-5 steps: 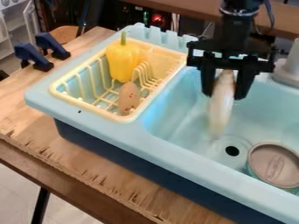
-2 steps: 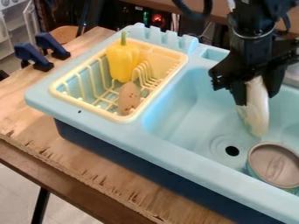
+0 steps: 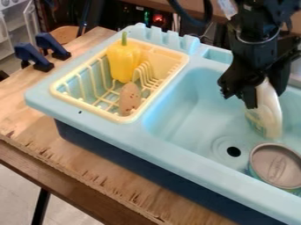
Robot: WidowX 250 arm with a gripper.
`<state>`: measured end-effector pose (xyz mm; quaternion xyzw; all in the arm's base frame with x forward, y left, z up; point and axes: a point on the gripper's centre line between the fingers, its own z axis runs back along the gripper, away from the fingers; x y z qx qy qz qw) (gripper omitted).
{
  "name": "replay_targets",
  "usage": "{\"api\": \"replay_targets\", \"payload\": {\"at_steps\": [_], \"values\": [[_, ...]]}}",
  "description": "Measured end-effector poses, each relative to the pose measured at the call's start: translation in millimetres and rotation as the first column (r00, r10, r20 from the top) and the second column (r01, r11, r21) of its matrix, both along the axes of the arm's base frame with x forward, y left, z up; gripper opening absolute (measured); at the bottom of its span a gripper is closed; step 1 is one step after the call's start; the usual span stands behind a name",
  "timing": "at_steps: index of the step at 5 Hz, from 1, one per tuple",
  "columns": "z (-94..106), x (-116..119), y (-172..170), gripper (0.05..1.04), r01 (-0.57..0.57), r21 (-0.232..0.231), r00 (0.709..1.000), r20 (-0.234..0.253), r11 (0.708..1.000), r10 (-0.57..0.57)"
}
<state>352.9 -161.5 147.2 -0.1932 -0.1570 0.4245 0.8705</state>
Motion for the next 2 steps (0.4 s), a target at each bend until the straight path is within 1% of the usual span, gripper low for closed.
{"api": "replay_targets", "payload": {"at_steps": [1, 2], "values": [[-2.3, -0.9, -2.5, 0.623, -0.036, -0.035, 0.999, -0.009, 0.999, 0.036], [-5.8, -2.2, -2.6, 0.623, -0.044, -0.031, 0.999, -0.028, 0.999, 0.044]]}}
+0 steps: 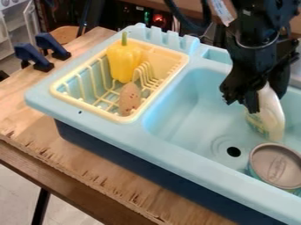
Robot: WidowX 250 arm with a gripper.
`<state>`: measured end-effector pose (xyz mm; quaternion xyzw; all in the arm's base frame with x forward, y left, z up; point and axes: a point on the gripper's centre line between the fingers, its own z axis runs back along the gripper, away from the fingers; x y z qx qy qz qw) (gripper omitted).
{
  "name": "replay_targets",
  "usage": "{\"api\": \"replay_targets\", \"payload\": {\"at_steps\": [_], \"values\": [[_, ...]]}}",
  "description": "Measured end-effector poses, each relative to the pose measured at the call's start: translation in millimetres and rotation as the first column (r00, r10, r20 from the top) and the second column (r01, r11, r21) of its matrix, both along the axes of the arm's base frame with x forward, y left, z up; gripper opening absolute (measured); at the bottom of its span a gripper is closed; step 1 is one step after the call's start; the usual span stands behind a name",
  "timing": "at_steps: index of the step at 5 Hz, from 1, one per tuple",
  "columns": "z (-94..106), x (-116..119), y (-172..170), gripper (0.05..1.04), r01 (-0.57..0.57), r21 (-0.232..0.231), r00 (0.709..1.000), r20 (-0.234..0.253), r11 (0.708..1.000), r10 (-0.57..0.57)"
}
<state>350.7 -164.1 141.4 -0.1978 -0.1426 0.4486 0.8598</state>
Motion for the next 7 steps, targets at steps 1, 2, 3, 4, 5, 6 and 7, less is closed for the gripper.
{"api": "replay_targets", "payload": {"at_steps": [1, 2, 3, 4, 5, 6, 7], "values": [[-0.2, 0, -4, 0.623, -0.017, 0.009, 1.0, -0.02, 1.0, 0.018], [0.4, 1, -4, 0.623, -0.042, 0.022, 0.999, -0.033, 0.999, 0.043], [0.4, 5, -3, 0.673, -0.031, 0.021, 0.998, -0.05, 0.999, 0.032], [0.1, 9, -5, 0.975, 0.01, 0.028, 0.997, -0.071, 1.0, -0.008], [0.4, 14, -2, 1.009, 0.019, 0.03, 0.997, -0.076, 0.999, -0.017], [4.3, 22, 0, 1.005, 0.006, 0.032, 0.997, -0.082, 0.999, -0.003], [21.7, 26, 2, 1.003, -0.014, 0.043, 0.996, -0.088, 0.999, 0.017]]}}
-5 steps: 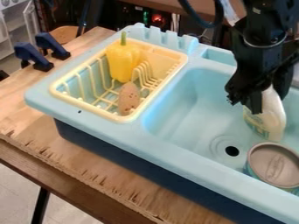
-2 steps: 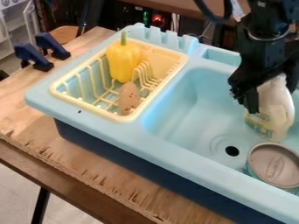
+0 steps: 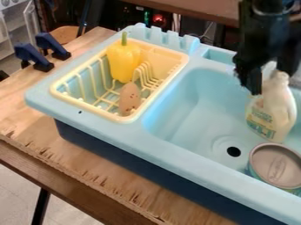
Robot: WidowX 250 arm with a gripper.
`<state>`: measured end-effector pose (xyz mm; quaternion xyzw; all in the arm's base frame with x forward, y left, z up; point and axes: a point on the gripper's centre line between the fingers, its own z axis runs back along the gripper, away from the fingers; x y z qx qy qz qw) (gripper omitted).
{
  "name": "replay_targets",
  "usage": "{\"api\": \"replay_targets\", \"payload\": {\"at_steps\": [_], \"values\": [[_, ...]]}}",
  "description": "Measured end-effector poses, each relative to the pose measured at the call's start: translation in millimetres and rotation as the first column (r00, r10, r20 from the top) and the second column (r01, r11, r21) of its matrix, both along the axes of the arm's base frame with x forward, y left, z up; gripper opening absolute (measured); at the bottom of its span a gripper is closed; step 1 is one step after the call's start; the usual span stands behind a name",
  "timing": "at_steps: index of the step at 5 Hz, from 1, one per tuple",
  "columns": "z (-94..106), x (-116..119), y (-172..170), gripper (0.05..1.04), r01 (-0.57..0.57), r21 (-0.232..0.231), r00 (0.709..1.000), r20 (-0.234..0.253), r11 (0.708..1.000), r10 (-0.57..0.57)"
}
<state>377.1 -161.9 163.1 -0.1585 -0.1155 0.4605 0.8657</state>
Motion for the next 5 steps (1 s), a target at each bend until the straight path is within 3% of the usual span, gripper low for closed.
{"api": "replay_targets", "payload": {"at_steps": [1, 2, 3, 4, 5], "values": [[9.9, 2, 4, 1.003, -0.008, 0.012, 1.0, -0.005, 1.0, 0.008], [8.3, -4, 12, 1.003, 0.007, 0.052, 0.999, -0.048, 0.999, -0.005], [16.0, -17, 24, 1.002, 0.101, 0.151, 0.988, -0.13, 0.983, -0.082], [35.3, -27, 35, 1.002, 0.364, 0.214, 0.922, -0.22, 0.907, -0.318], [57.1, -40, 46, 1.003, 0.556, 0.222, 0.819, -0.31, 0.801, -0.483]]}}
